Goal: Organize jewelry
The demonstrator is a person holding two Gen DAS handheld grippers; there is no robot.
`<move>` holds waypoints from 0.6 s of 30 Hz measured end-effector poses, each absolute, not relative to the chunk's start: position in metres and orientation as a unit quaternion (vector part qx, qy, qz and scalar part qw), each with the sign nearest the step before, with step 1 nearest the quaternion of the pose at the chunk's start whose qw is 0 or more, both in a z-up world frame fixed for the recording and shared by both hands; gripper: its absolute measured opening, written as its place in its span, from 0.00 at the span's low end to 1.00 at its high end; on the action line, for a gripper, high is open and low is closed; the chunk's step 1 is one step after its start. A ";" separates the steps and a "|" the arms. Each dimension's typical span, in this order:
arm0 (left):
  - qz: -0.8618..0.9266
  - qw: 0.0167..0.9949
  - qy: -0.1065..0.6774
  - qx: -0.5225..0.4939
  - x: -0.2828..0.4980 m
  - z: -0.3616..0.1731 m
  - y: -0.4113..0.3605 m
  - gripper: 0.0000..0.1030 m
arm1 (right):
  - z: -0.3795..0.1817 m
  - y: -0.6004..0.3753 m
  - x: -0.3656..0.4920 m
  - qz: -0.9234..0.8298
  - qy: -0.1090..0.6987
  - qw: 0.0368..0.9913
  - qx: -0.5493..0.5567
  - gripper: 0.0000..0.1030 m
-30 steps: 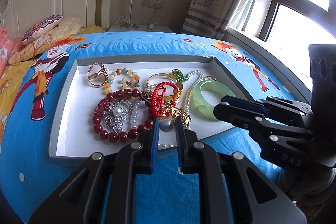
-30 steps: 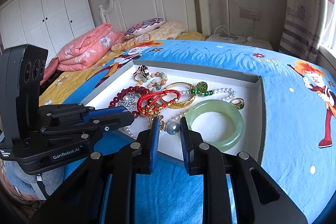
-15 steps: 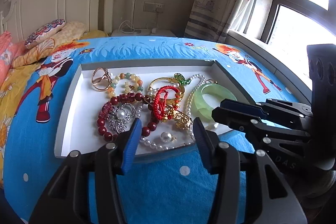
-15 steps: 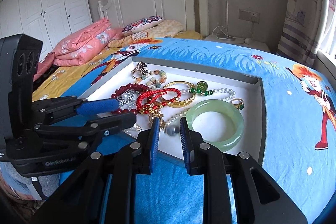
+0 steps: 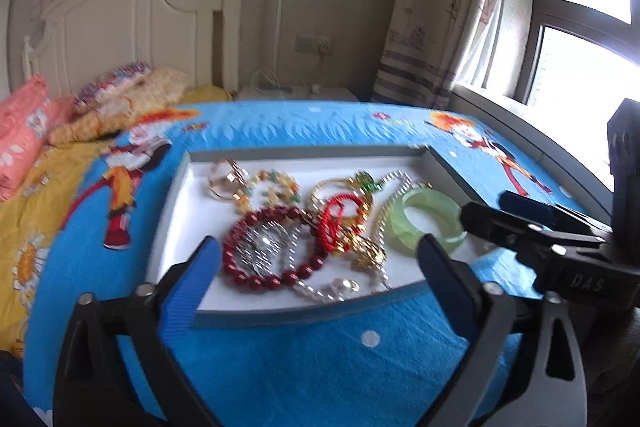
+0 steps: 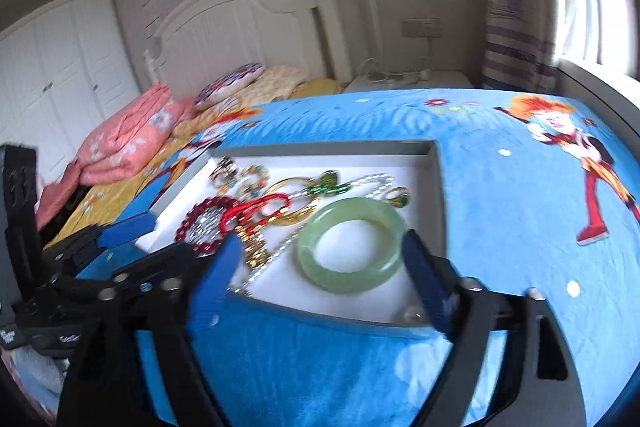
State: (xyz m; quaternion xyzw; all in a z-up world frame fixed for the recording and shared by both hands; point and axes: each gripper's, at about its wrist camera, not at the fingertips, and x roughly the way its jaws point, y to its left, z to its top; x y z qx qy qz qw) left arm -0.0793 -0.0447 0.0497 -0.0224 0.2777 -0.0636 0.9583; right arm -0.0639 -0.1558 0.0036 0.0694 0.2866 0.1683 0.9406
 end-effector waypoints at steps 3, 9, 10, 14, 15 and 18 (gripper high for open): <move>-0.046 0.965 0.259 -0.011 -0.085 0.055 -0.045 0.98 | 0.004 -0.156 -0.066 0.117 0.284 0.949 0.063 0.85; 0.019 0.967 0.255 0.014 -0.087 0.056 -0.043 0.98 | 0.002 -0.142 -0.061 0.065 0.293 0.954 0.018 0.85; 0.019 0.967 0.253 0.012 -0.087 0.057 -0.042 0.98 | 0.001 -0.141 -0.061 0.069 0.292 0.954 0.019 0.85; 0.027 0.964 0.263 0.012 -0.086 0.055 -0.039 0.98 | -0.001 -0.131 -0.059 0.072 0.298 0.952 0.004 0.85; 0.027 0.964 0.265 0.012 -0.085 0.054 -0.038 0.98 | -0.002 -0.129 -0.058 0.070 0.300 0.951 -0.002 0.85; 0.024 0.963 0.267 0.012 -0.085 0.054 -0.038 0.98 | -0.001 -0.128 -0.061 0.069 0.298 0.952 -0.002 0.85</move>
